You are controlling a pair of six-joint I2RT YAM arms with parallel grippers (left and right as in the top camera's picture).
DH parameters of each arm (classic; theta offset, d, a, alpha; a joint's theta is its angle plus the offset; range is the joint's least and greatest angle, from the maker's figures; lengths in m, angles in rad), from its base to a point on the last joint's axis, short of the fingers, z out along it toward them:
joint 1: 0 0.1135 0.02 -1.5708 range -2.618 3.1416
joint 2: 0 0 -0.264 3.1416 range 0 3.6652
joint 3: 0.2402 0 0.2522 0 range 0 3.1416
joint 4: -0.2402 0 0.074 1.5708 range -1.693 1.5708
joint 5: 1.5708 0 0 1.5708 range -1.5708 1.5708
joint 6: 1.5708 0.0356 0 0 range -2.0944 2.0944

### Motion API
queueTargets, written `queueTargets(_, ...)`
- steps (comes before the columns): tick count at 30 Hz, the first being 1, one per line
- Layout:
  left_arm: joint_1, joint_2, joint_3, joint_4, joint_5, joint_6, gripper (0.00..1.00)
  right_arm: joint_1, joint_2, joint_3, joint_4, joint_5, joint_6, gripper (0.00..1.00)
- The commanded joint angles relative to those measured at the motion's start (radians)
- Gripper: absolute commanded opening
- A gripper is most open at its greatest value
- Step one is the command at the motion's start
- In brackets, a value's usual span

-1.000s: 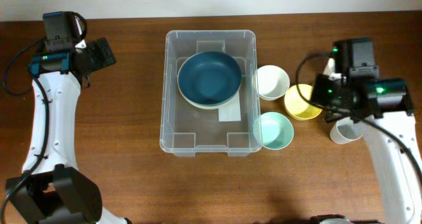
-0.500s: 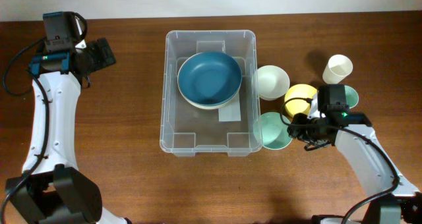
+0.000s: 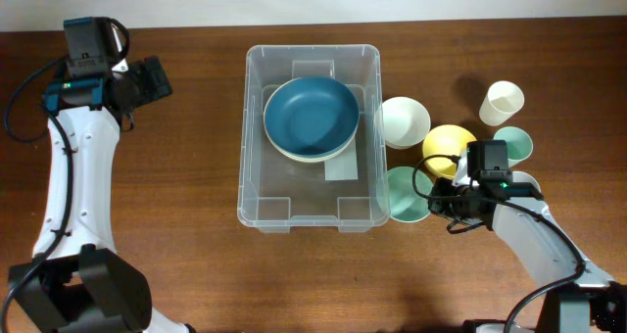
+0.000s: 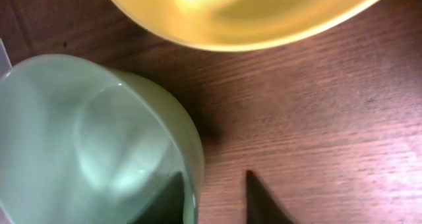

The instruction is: Pack container

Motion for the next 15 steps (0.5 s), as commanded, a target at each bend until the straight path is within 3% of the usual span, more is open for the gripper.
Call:
queueTargets(1,0.002,-0.012,0.017,0.000,-0.004,0.002,1.00,-0.004,-0.007,-0.007,0.003,-0.008,0.004,0.16)
queueTargets(4,0.002,-0.012,0.017,0.000,-0.004,0.002,1.00,-0.004,-0.008,-0.007,0.002,-0.008,0.004,0.14)
queueTargets(7,0.002,-0.012,0.017,0.000,-0.004,0.002,1.00,-0.004,-0.008,-0.008,-0.002,-0.008,0.004,0.04)
queueTargets(15,0.002,-0.012,0.017,0.000,-0.004,0.002,1.00,-0.005,-0.010,-0.002,0.000,0.024,0.003,0.04)
